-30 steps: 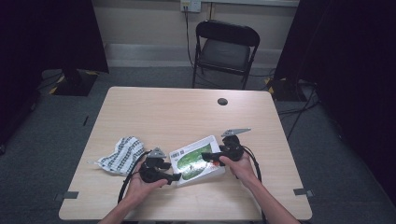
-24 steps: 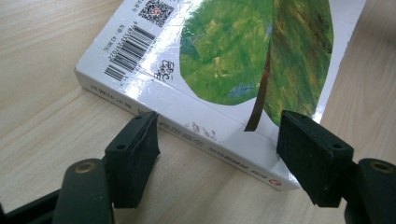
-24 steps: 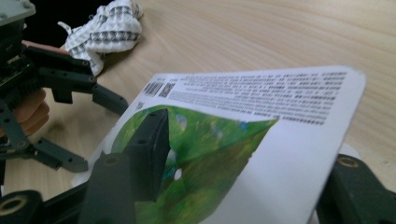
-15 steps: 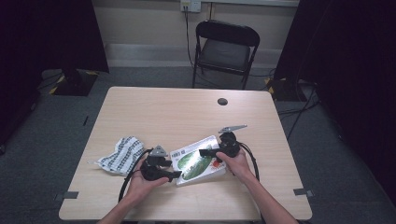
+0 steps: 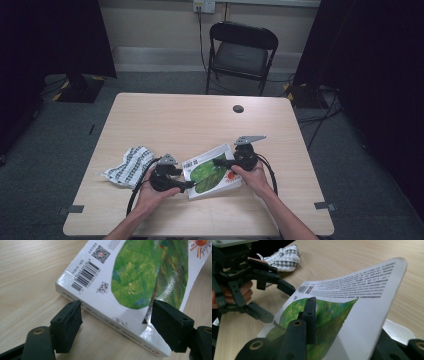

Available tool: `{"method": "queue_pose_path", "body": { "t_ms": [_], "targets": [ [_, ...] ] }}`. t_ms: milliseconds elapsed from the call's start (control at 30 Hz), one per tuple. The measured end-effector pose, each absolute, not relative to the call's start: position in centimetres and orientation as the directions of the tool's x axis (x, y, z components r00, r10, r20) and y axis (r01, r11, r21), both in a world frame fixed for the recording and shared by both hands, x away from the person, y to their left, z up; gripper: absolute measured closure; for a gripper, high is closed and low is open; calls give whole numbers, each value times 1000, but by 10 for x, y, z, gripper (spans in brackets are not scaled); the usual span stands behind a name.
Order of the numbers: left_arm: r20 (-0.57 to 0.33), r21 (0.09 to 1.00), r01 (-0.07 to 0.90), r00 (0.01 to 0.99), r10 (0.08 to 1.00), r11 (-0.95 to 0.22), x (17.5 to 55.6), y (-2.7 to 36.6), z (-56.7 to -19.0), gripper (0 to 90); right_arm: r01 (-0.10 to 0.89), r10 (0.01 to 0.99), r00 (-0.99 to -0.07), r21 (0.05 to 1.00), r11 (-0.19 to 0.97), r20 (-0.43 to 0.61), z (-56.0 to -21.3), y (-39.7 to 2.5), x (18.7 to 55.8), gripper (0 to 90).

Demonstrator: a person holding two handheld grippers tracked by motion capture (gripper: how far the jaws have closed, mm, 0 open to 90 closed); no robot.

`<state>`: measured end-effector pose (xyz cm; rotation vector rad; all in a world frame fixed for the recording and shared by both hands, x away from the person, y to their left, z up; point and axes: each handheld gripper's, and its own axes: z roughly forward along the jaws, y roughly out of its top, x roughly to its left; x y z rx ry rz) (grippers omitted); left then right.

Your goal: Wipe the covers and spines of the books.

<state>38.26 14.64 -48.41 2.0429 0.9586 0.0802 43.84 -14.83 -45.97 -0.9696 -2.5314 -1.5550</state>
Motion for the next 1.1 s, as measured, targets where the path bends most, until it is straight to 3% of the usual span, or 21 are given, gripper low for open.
{"method": "queue_pose_path", "body": {
  "t_ms": [133, 267, 600, 733, 867, 1000, 1100],
  "targets": [
    [-319, 727, 628, 669, 671, -279, 388, 152, -484, 226, 469, 482, -829, 820, 328, 282, -452, -147, 432, 712],
    [-313, 713, 637, 663, 680, -293, 390, 153, -486, 225, 457, 474, -836, 828, 325, 276, -450, -148, 430, 724],
    [-330, 735, 612, 699, 634, -292, 396, 147, -486, 207, 428, 458, -851, 844, 324, 256, -445, -153, 419, 762],
    [-378, 727, 633, 693, 614, -268, 401, 140, -488, 161, 416, 459, -855, 847, 330, 241, -441, -154, 414, 769],
    [-423, 733, 636, 704, 571, -241, 401, 139, -491, 200, 411, 452, -860, 845, 342, 235, -439, -159, 409, 774],
    [-399, 743, 622, 708, 583, -246, 398, 138, -489, 203, 417, 452, -858, 846, 332, 245, -442, -161, 408, 776],
    [-421, 749, 625, 706, 569, -221, 398, 141, -489, 281, 427, 456, -853, 844, 325, 256, -445, -165, 408, 777]
  ]
}}
